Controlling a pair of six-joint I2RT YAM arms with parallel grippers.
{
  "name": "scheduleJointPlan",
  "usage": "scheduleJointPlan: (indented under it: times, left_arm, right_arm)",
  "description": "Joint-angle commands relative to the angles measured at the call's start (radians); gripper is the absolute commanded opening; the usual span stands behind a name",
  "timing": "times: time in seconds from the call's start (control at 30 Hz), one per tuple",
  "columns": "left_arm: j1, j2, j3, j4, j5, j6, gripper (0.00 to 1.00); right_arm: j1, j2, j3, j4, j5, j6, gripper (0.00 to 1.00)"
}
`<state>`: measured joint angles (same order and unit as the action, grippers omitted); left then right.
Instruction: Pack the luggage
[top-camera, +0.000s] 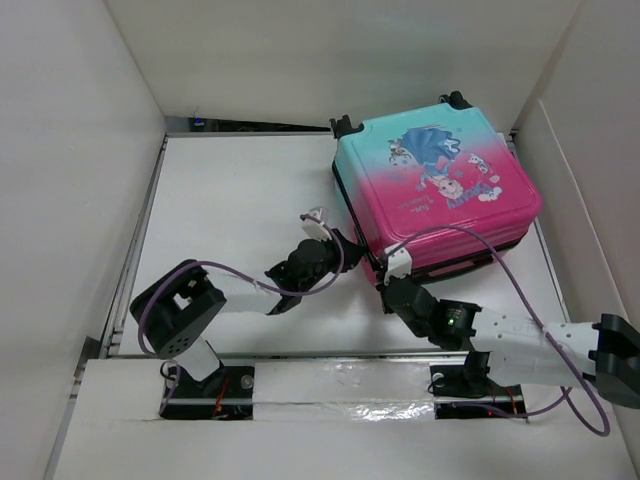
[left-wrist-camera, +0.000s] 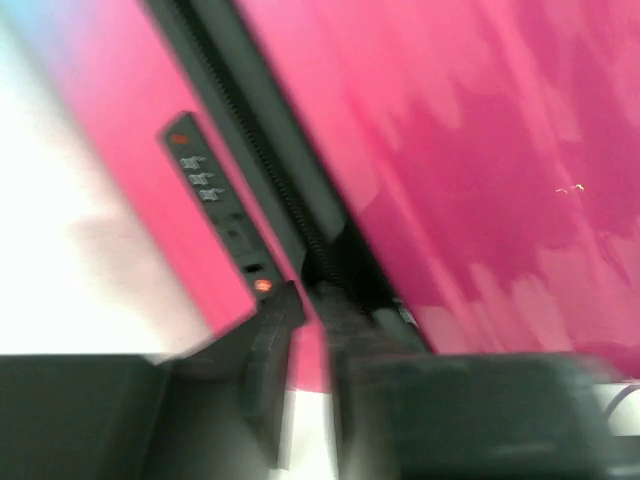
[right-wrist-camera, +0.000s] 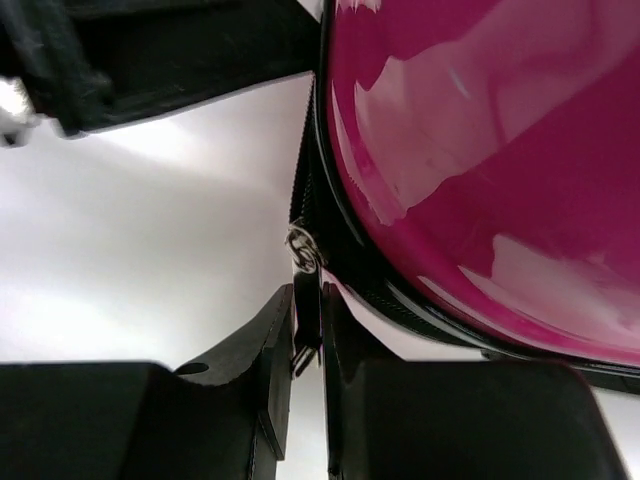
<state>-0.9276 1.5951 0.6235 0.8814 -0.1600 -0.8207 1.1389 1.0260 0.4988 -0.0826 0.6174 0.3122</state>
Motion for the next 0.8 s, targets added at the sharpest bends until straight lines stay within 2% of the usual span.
scheduleJointPlan:
  times: [0.0,0.03,0.07,0.13,0.17,0.23,0.37,0.5,0.57,0.6,0.67,0.7,0.77]
  left_arm:
    - [0.073,-0.061,-0.014,-0.036,0.039,-0.032,0.2]
    - [0.107,-0.11,-0.027,-0.068,0.057,-0.029,0.47]
    - [0.142,-0.13,-0.037,-0.082,0.074,-0.026,0.61]
    - [0.271,-0.164,-0.028,-0.154,0.123,-0.026,0.77]
    - [0.317,-0.167,-0.019,-0.163,0.151,-0.029,0.79]
    - [0.43,-0.162,0.03,-0.156,0.277,-0.049,0.81]
    - [0.48,-0.104,0.204,-0.212,0.304,-0.023,0.82]
    - [0.49,0.047,0.54,-0.37,0.3,0.038,0.85]
    - [0.509,0.168,0.652,-0.442,0.333,0.048,0.88]
    - [0.509,0.263,0.774,-0.493,0.374,0.069,0.91]
    - [0.509,0.366,0.925,-0.588,0.399,0.092,0.92]
    - [0.509,0.415,1.07,-0.635,0.407,0.103,0.92]
    - [0.509,0.532,1.181,-0.717,0.444,0.117,0.91]
  right_arm:
    - [0.085,-0.117,-0.049,0.3,-0.186,0.07,0.0]
    - [0.085,-0.207,-0.087,0.293,-0.188,0.079,0.0]
    - [0.085,-0.257,-0.121,0.281,-0.195,0.099,0.0]
    - [0.085,-0.355,-0.18,0.215,-0.208,0.108,0.0]
    - [0.085,-0.435,-0.189,0.193,-0.214,0.11,0.0]
    - [0.085,-0.489,-0.186,0.115,-0.235,0.102,0.0]
    - [0.085,-0.527,-0.164,0.023,-0.298,0.082,0.0]
    - [0.085,-0.472,-0.154,0.043,-0.332,0.07,0.0]
    - [0.085,-0.452,-0.141,0.041,-0.341,0.067,0.0]
    - [0.085,-0.442,-0.141,0.049,-0.347,0.065,0.0]
    - [0.085,-0.435,-0.147,0.063,-0.354,0.067,0.0]
    - [0.085,-0.432,-0.157,0.072,-0.36,0.065,0.0]
    - [0.085,-0.423,-0.164,0.116,-0.369,0.067,0.0]
